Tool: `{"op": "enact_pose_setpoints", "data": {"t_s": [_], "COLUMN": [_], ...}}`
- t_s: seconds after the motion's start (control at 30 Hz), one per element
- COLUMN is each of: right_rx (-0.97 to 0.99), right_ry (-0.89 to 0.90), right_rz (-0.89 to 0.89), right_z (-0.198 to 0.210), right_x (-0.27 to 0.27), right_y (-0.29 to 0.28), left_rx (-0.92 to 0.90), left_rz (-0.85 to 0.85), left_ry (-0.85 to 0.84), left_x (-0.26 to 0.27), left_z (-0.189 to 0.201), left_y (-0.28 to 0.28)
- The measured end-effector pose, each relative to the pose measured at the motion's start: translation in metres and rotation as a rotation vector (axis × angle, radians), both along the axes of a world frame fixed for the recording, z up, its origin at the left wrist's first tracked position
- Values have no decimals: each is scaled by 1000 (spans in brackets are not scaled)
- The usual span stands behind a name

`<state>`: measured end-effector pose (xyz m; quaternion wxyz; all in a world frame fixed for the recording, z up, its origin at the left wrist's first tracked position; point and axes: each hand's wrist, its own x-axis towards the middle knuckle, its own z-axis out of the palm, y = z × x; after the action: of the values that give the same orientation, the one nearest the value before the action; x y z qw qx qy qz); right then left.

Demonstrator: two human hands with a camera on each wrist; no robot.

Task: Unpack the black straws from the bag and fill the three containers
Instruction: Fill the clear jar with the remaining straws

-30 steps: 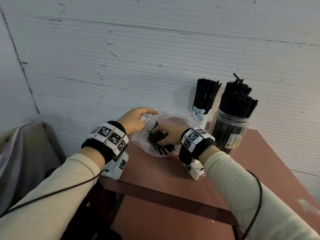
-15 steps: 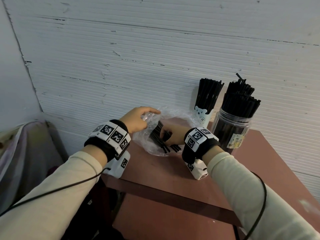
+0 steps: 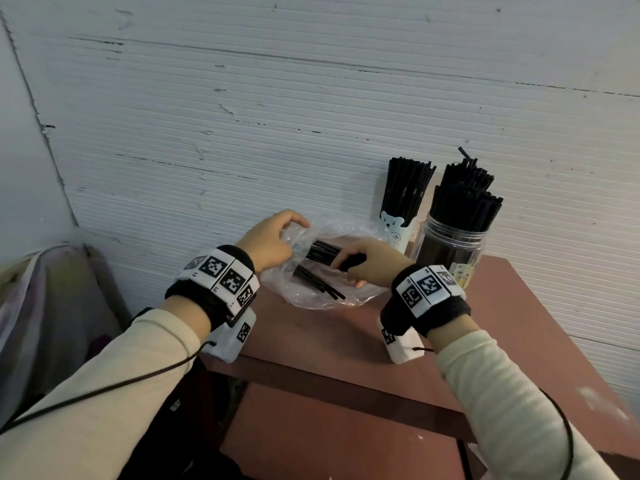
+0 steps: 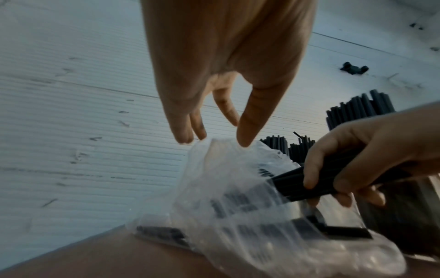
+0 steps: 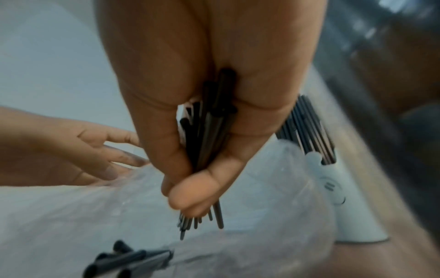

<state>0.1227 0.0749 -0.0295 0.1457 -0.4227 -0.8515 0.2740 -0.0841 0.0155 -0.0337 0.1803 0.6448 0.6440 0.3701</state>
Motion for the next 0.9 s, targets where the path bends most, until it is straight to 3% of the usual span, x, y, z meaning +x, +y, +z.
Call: {"op": "enact_pose_setpoints", "data": {"t_s": [0.1, 0.17, 0.33, 0.5, 0.63, 0.7, 0.8, 0.9], "right_rx": [-9, -8, 57, 80, 185, 352, 648, 771], "right_ry": [21, -4, -115, -90, -13, 48, 275, 462], "right_rz": [-15, -5, 66, 139, 108, 26, -91, -66], "right_z": [9, 19, 48, 74, 85, 87, 88, 88], "right_x": [24, 38, 64, 87, 104, 108, 105, 96], "right_y": [-8, -16, -40, -69, -80, -80, -77, -74], "left_rx": [169, 214, 127, 133, 95, 76, 18, 7], "left_rz": [65, -21, -258, -245, -167, -140, -118, -148], "left_ry": [45, 139, 336, 394, 336, 283, 160, -49], "left_x": [14, 31, 85, 120, 138, 146, 159, 173], "left_z": [5, 10, 6, 15, 22, 23, 28, 34], "left_y": [-6, -13, -12, -10, -14, -17, -22, -32]}}
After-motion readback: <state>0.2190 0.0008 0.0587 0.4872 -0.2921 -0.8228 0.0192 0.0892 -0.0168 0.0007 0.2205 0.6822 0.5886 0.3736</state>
